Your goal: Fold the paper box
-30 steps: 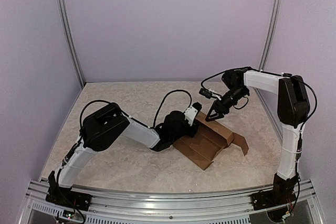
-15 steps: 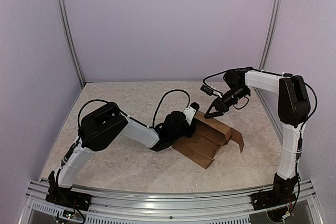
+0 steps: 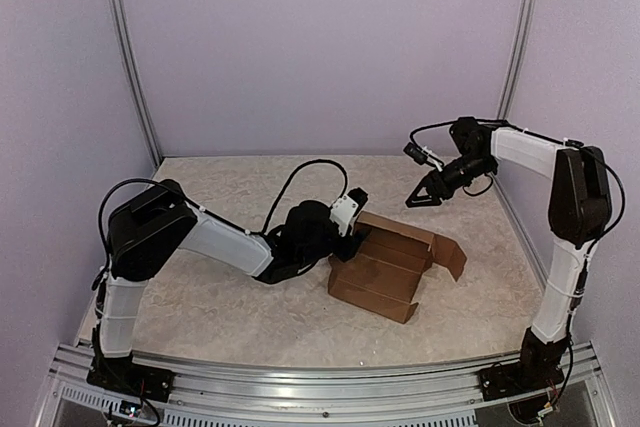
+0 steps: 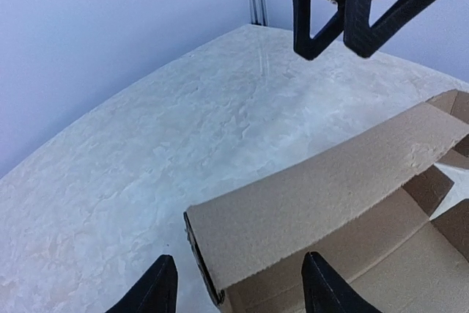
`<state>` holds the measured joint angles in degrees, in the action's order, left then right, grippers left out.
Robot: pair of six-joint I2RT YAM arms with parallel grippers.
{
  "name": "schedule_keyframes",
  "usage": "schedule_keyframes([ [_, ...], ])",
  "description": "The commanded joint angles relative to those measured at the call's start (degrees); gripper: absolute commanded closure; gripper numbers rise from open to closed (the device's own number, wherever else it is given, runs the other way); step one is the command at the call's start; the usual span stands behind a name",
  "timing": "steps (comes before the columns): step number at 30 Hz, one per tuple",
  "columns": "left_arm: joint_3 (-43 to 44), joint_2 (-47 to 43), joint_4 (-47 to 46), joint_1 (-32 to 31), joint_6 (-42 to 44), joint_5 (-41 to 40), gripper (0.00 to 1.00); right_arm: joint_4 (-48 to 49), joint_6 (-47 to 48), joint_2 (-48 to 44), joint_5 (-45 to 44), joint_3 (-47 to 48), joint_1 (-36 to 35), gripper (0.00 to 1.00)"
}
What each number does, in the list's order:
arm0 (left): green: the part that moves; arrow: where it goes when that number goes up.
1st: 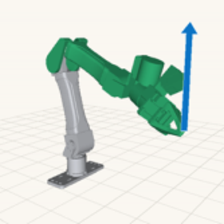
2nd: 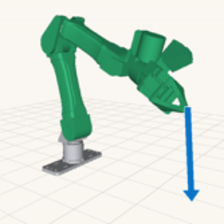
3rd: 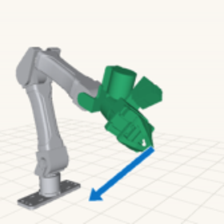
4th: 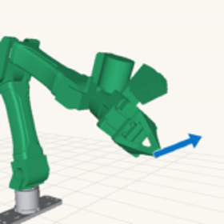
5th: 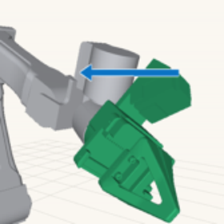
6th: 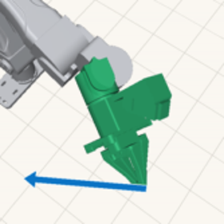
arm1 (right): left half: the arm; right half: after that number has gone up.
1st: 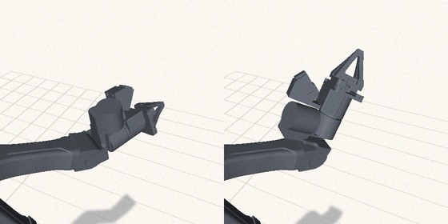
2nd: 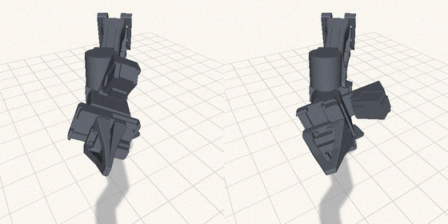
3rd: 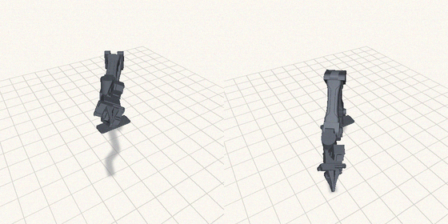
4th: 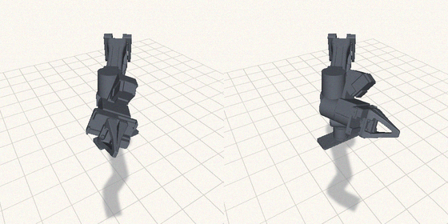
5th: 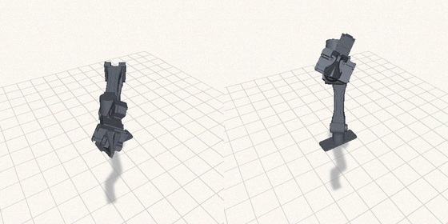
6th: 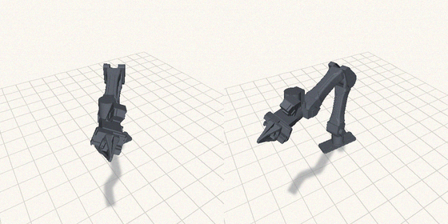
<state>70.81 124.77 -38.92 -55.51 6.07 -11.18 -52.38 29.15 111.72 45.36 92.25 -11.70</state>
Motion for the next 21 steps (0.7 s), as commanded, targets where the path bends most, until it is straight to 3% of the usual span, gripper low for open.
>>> schedule_keyframes([
  [1,1.7,2.0,-0.7,0.9,0.6,2.2,0.44,1.6,0.1,0.9,0.0,-1.5,0.0,0.43],
  [12,-1.3,5.0,-7.1,1.0,0.1,-3.1,0.52,2.7,0.6,5.4,2.3,1.2,0.0,0.43],
  [21,1.9,9.2,-7.9,2.0,0.7,-2.7,0.60,-0.3,3.1,10.2,12.2,1.6,0.0,0.43],
])
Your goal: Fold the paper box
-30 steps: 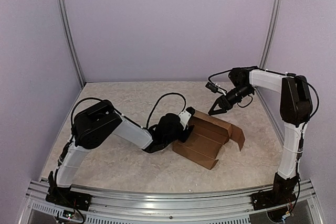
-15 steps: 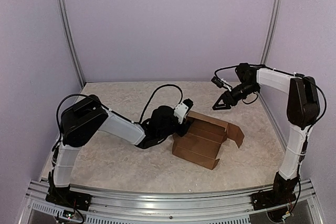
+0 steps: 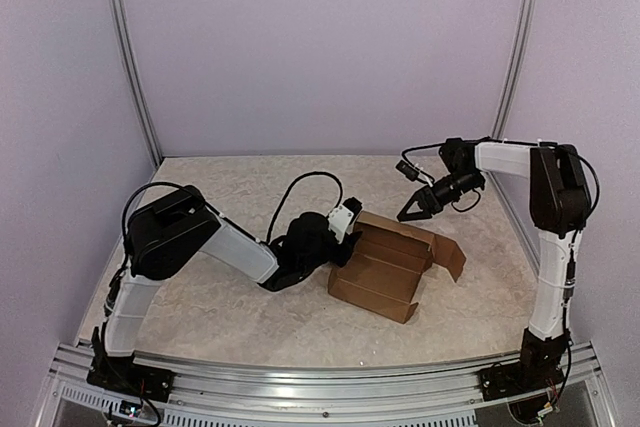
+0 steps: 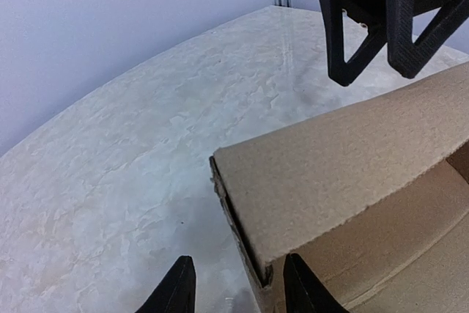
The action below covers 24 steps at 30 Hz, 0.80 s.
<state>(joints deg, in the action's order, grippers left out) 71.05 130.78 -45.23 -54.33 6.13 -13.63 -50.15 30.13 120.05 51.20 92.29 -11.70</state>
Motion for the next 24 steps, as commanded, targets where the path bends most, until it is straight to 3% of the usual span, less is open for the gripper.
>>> schedule_keyframes([
  [1,2.1,3.5,-1.7,0.8,0.8,-0.2,0.61,-3.1,2.4,2.2,7.2,1.7,0.0,0.43],
  [8,4.8,6.4,-2.3,1.2,1.9,0.1,0.64,-7.2,4.9,5.2,12.7,3.0,-0.1,0.41],
  [24,8.2,9.0,-5.0,1.7,3.9,0.8,0.70,-11.2,7.3,10.2,15.0,5.8,-1.0,0.39],
])
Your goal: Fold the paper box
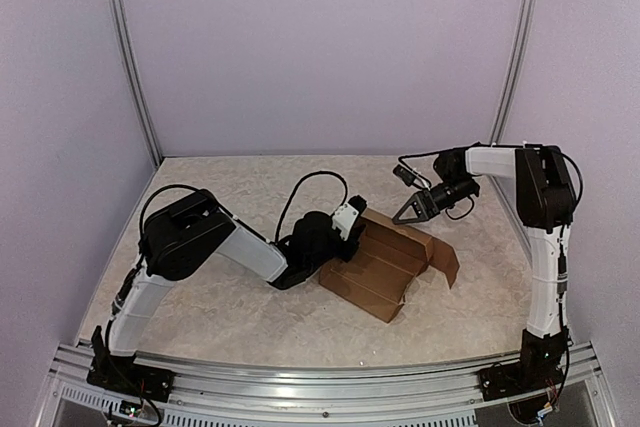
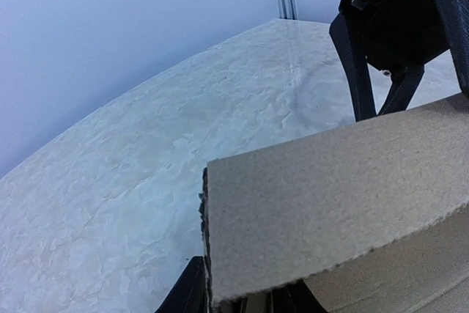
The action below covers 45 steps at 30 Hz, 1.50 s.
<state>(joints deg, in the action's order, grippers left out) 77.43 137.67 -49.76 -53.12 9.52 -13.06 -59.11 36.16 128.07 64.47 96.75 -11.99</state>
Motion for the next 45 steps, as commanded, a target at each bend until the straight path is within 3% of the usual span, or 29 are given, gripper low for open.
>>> schedule_keyframes([
  [1,2.0,2.2,-0.3,0.6,0.4,0.2,0.71,-2.8,1.7,2.4,2.1,1.5,-0.8,0.39],
  [14,5.7,4.5,0.8,-0.3,1.1,-1.0,0.74,-5.5,4.0,4.0,3.2,0.8,-2.0,0.41],
  [21,7.4,6.8,0.4,-1.1,1.8,-2.5,0.78,-1.3,0.3,3.2,0.2,-0.2,-2.8,0.43],
  [31,3.3,5.7,-2.2,-0.7,2.7,0.9,0.77,-8.9,-3.7,11.5,4.6,17.1,-2.9,0.38],
  [35,2.4,5.2,-2.3,-0.3,2.0,1.3,0.77,-6.1,-8.5,13.5,2.0,19.9,-3.9,0.39],
  [45,4.2,5.9,-2.6,0.1,0.8,-1.1,0.78,1.4,-15.9,12.6,-2.1,15.4,-4.3,0.46],
])
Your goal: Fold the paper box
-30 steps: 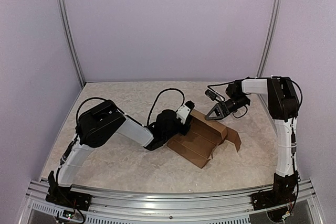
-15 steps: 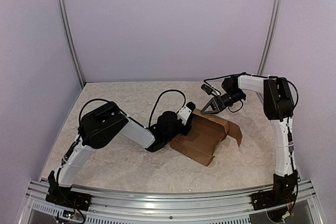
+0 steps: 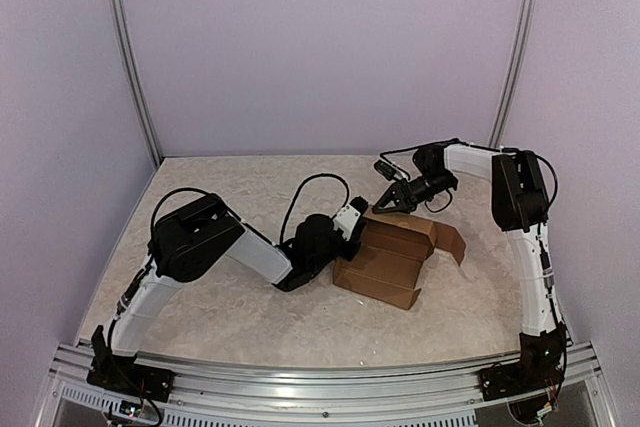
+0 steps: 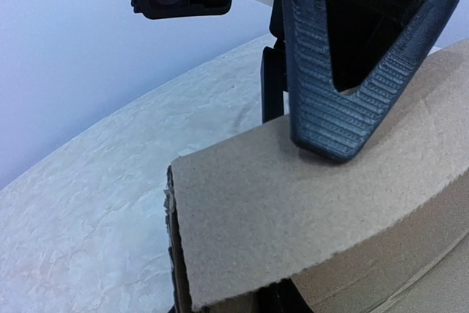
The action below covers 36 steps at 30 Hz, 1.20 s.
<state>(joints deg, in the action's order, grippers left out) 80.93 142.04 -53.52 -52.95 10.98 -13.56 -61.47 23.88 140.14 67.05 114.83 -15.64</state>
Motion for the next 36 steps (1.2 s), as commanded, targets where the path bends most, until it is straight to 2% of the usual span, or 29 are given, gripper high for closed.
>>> schedule_keyframes([
  [1,1.3,1.8,1.3,-0.2,-0.5,-1.2,0.78,3.9,-4.1,0.6,-4.1,-3.1,-0.7,0.46],
  [13,6.8,4.1,5.3,-0.9,-0.9,-3.0,0.79,2.9,-4.5,-1.3,4.2,-8.4,-0.7,0.46],
  [18,9.7,5.4,9.2,-1.4,-1.3,-1.9,0.78,6.0,-6.2,-4.3,4.2,-11.8,-0.9,0.46],
  [26,10.0,5.7,9.9,-1.9,-1.0,-3.1,0.82,6.3,-5.6,-4.4,4.4,-13.3,-1.0,0.46],
  [31,11.9,6.6,11.7,-2.0,-3.3,-9.0,0.99,7.3,-6.6,-4.4,7.5,-15.4,-1.5,0.46],
  [36,16.7,8.7,14.2,-3.3,-4.7,-16.4,1.00,10.0,-8.5,-5.3,10.7,-18.6,-3.3,0.45],
])
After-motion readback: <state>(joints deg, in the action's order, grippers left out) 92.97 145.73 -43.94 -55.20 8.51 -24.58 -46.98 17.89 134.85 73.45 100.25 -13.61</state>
